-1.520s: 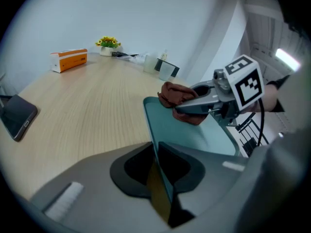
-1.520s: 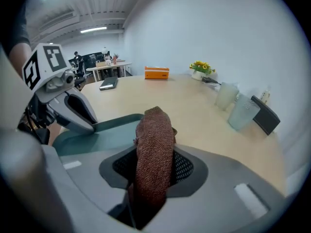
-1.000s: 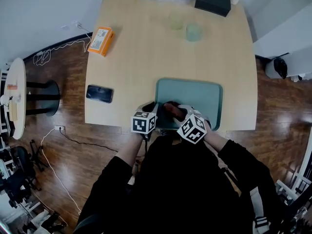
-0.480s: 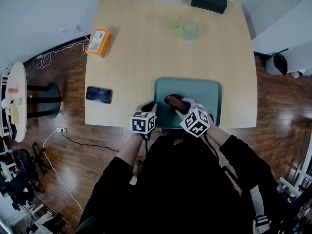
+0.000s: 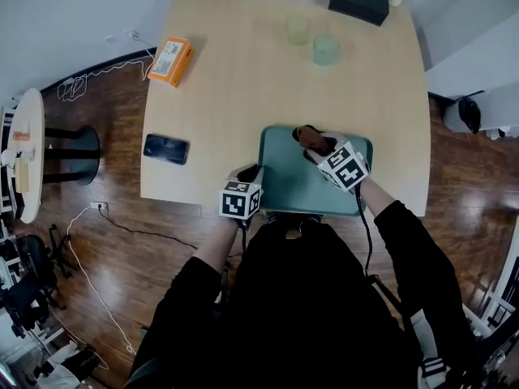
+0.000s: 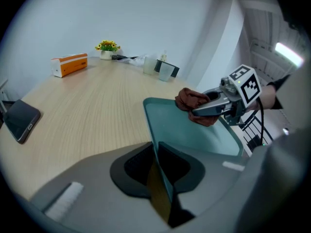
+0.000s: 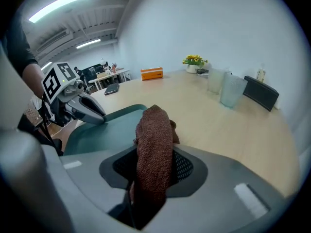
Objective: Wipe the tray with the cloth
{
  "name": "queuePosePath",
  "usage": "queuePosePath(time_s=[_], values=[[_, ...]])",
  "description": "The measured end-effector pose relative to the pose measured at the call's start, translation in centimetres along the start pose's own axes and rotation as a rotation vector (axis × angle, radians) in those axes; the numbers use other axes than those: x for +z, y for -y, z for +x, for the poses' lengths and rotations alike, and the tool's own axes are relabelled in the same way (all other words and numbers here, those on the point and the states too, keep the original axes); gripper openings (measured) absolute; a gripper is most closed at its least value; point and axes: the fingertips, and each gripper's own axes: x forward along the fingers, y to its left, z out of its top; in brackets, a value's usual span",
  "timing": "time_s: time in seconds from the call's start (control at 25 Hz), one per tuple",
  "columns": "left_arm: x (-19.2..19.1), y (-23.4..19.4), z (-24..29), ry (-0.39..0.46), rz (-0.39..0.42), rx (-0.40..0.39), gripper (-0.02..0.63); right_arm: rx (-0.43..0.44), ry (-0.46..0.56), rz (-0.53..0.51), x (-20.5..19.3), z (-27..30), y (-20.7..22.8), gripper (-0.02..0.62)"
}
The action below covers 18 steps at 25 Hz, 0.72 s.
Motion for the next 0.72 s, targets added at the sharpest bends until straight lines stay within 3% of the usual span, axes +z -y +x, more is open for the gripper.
queuePosePath(time_s=[0.2,0.56,0.72], values=[[-0.1,-0.3,0.0,-0.002,0.003,0.005,0.02,0.024,-0.002,0.016,-2.2,-1.1,-3.5,0.137],[0.1,-0.3,-0.1,0.0,0.005,0.013,0.02,0.121,-0.018,-0.059,-6.2,-4.3,-12.1,0.137],[0.1,-0.1,0.0,0.001,0.007,0.02,0.02,0.146,-0.015,-0.065,-7.0,-4.6,-13.5,0.137]])
